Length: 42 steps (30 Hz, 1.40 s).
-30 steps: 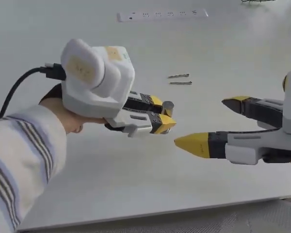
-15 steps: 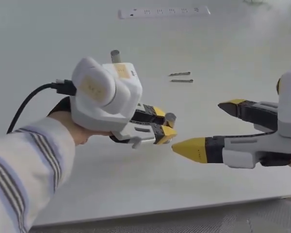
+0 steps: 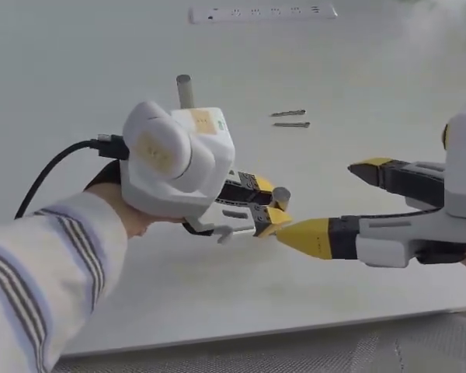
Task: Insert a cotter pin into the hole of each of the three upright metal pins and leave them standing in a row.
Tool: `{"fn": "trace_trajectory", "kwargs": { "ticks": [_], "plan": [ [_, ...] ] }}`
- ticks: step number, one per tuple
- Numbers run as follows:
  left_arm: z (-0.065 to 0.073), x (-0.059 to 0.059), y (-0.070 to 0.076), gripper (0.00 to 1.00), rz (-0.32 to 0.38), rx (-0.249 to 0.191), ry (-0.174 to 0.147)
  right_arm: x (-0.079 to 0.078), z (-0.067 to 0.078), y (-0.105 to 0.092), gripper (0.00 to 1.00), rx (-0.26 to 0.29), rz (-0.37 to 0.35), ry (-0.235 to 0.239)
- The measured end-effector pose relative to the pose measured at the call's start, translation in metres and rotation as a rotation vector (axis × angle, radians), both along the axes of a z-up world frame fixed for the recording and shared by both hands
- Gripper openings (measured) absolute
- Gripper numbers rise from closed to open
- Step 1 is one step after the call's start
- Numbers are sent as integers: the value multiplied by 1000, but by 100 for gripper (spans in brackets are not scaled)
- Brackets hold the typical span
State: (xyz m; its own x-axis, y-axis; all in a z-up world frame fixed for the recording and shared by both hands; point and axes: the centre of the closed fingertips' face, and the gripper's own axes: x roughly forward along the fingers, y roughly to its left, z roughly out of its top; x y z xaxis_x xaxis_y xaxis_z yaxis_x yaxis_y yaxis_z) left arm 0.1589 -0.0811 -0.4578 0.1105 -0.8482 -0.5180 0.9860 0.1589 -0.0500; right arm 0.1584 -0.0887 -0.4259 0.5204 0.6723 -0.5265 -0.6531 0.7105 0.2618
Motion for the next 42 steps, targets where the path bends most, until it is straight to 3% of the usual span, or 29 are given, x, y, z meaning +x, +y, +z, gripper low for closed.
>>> {"fn": "trace_trajectory", "kwargs": {
  "ticks": [20,22,24,26,27,30,34,35,37,39,42],
  "plan": [
    [-1,5,6,10,14,1,-12,-4,-1,7,91,9,21,9],
    [0,5,6,10,19,-2,-6,-5,-1,7,91,6,24,9],
    [0,5,7,10,36,-5,21,-5,-1,7,91,8,25,10],
    [2,6,7,11,31,-8,16,-5,-1,8,91,6,30,9],
    [6,7,7,11,42,-27,34,-5,-1,9,91,5,31,8],
    [16,7,9,12,41,-63,34,-5,0,10,91,6,34,6],
    [22,8,17,24,51,-50,37,-5,0,10,91,2,37,5],
    [24,7,19,28,43,-52,27,-6,-1,10,91,-1,39,8],
    [29,2,24,35,37,-67,45,-7,-3,10,91,-5,44,9],
    [32,-2,29,41,32,-70,42,-7,-4,11,91,-6,48,11],
    [30,-6,40,51,52,-41,43,-7,-3,12,90,-2,51,9]
  ]
}}
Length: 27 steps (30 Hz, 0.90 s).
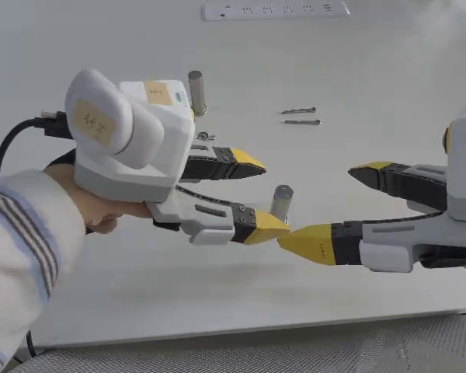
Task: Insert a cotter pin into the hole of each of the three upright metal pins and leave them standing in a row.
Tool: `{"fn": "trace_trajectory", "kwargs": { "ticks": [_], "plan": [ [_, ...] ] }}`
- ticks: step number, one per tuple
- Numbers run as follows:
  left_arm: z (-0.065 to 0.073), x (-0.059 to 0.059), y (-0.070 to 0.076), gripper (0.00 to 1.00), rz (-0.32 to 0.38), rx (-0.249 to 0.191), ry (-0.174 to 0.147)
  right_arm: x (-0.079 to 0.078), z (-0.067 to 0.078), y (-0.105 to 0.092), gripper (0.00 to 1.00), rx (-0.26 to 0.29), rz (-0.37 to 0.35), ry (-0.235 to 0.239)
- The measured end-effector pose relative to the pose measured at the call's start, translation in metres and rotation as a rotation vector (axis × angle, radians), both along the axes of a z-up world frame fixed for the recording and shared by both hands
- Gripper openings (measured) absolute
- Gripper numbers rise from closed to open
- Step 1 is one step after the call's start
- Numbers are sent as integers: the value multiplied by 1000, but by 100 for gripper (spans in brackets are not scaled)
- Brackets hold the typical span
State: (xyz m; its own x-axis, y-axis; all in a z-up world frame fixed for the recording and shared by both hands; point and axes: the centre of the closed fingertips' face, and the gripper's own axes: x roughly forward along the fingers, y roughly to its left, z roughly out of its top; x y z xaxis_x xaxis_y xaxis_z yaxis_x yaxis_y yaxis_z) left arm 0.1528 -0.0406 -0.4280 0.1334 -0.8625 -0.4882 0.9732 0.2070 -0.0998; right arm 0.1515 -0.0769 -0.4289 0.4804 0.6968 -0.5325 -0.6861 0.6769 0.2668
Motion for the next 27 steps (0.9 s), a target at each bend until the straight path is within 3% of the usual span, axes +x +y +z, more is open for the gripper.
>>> {"fn": "trace_trajectory", "kwargs": {
  "ticks": [3,7,9,12,18,20,27],
  "plan": [
    [-2,-5,11,54,10,16,2,1,1,0,90,0,1,-2],
    [-1,-5,23,64,68,4,-2,1,1,-1,90,-2,4,-3],
    [0,-5,28,68,106,-5,20,1,1,-1,90,-1,3,-2],
    [4,-6,33,75,132,-18,24,1,-1,-2,89,-5,6,3],
    [-4,-10,48,83,187,8,46,3,2,-2,89,-8,9,-1],
    [-4,-13,50,88,201,-7,66,4,2,-2,89,-10,13,-3],
    [-5,-18,53,99,211,-1,75,8,8,-4,88,-14,32,-15]
  ]
}}
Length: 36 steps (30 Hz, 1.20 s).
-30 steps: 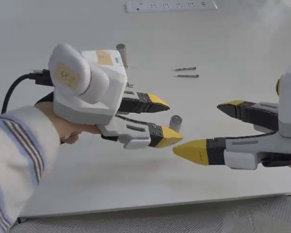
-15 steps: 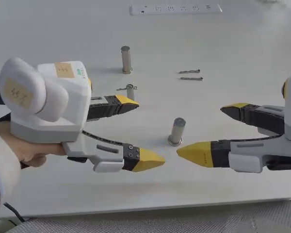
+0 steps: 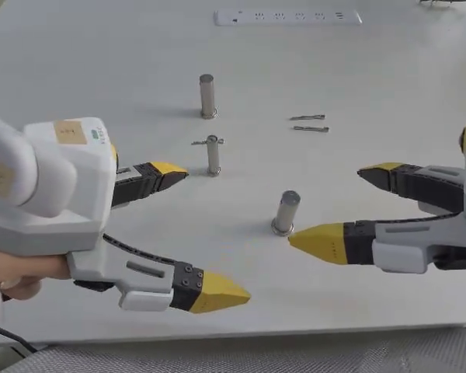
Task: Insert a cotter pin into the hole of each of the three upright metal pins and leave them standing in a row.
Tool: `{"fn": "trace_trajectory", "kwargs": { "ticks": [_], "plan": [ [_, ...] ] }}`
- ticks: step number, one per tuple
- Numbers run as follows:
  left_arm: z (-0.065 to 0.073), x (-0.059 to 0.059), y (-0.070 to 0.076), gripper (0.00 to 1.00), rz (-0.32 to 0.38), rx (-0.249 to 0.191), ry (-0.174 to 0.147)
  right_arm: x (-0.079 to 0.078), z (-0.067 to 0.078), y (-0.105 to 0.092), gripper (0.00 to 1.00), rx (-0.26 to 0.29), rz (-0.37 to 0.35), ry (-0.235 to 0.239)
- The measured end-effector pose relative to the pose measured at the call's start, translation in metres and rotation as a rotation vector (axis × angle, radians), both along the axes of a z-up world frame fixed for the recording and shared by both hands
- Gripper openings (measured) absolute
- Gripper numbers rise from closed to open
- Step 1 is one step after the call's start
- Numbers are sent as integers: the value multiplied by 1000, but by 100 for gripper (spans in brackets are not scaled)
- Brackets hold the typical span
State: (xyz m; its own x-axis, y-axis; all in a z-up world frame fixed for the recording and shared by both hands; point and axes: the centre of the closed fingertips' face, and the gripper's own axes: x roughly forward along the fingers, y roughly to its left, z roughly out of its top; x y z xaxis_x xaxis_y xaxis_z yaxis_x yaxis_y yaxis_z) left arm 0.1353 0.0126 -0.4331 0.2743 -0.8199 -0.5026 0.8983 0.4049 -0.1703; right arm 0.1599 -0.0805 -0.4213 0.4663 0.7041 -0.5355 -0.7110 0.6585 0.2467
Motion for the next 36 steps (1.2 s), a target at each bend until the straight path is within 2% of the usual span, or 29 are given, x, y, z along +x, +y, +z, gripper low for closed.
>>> {"fn": "trace_trajectory", "kwargs": {
  "ticks": [3,8,13,15,17,18,19,21,22,24,26,31,34,36],
  "plan": [
    [-3,3,4,99,26,21,-4,7,3,-5,86,-33,20,-25],
    [-5,2,4,99,41,14,5,27,6,-21,83,-106,44,-52],
    [-6,-1,1,99,40,17,3,45,11,-29,80,-147,68,-76],
    [-6,-1,2,99,41,23,-2,53,8,-33,79,-197,101,-105],
    [-7,2,5,99,59,34,-20,56,2,-35,76,-243,134,-100],
    [-7,3,6,99,64,31,-15,58,0,-36,74,-255,148,-96],
    [-6,3,8,99,70,25,-14,60,-3,-36,71,-280,174,-95],
    [-3,9,11,99,96,27,-48,65,-6,-37,66,-311,196,-101],
    [-2,11,13,99,106,27,-53,67,-7,-38,64,-329,212,-106],
    [2,11,15,98,114,15,-46,73,-10,-40,61,-371,219,-106],
    [4,13,17,97,128,11,-55,82,-16,-45,56,-426,229,-104],
    [6,11,18,96,155,-8,-39,99,-28,-52,36,-484,261,-91],
    [5,9,16,96,156,-17,-29,107,-31,-54,30,-517,295,-99],
    [1,8,14,97,163,-14,-10,112,-34,-54,28,-538,316,-100]
  ]
}}
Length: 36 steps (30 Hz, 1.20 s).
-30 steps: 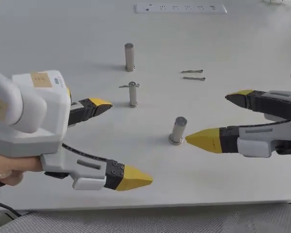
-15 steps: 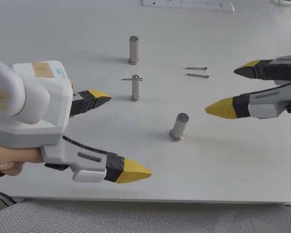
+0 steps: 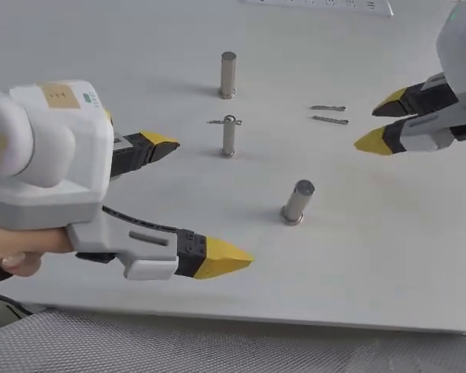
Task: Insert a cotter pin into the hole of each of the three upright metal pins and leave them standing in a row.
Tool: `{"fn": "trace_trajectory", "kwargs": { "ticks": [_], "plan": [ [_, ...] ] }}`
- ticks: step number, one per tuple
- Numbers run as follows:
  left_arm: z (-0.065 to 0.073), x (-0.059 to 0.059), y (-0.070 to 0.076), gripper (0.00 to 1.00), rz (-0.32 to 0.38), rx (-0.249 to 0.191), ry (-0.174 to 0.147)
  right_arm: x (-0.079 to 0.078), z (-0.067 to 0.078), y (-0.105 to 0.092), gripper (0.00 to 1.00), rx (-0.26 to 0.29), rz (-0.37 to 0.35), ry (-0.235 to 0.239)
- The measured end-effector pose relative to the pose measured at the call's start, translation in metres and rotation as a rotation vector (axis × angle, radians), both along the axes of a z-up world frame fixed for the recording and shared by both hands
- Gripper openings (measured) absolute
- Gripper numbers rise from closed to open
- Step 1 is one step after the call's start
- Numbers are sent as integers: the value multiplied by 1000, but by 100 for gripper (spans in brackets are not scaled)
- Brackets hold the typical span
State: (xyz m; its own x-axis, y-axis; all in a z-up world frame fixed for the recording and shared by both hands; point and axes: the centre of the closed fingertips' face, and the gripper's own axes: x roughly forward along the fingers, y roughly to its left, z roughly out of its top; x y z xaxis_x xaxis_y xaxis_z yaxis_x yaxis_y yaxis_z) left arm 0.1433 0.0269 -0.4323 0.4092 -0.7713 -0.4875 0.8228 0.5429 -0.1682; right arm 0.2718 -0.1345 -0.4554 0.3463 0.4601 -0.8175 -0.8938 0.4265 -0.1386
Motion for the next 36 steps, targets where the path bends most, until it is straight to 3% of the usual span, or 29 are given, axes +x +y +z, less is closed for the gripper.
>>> {"fn": "trace_trajectory", "kwargs": {
  "ticks": [4,17,26,36],
  "plan": [
    [1,-1,-5,97,-1,-3,6,7,-6,-1,19,-57,58,8],
    [-6,-1,0,95,31,-10,34,45,-24,8,14,-154,172,23],
    [-10,2,3,93,46,1,36,51,-37,19,10,-177,220,68],
    [-12,3,4,90,44,15,40,50,-39,18,1,-212,232,77]
  ]
}}
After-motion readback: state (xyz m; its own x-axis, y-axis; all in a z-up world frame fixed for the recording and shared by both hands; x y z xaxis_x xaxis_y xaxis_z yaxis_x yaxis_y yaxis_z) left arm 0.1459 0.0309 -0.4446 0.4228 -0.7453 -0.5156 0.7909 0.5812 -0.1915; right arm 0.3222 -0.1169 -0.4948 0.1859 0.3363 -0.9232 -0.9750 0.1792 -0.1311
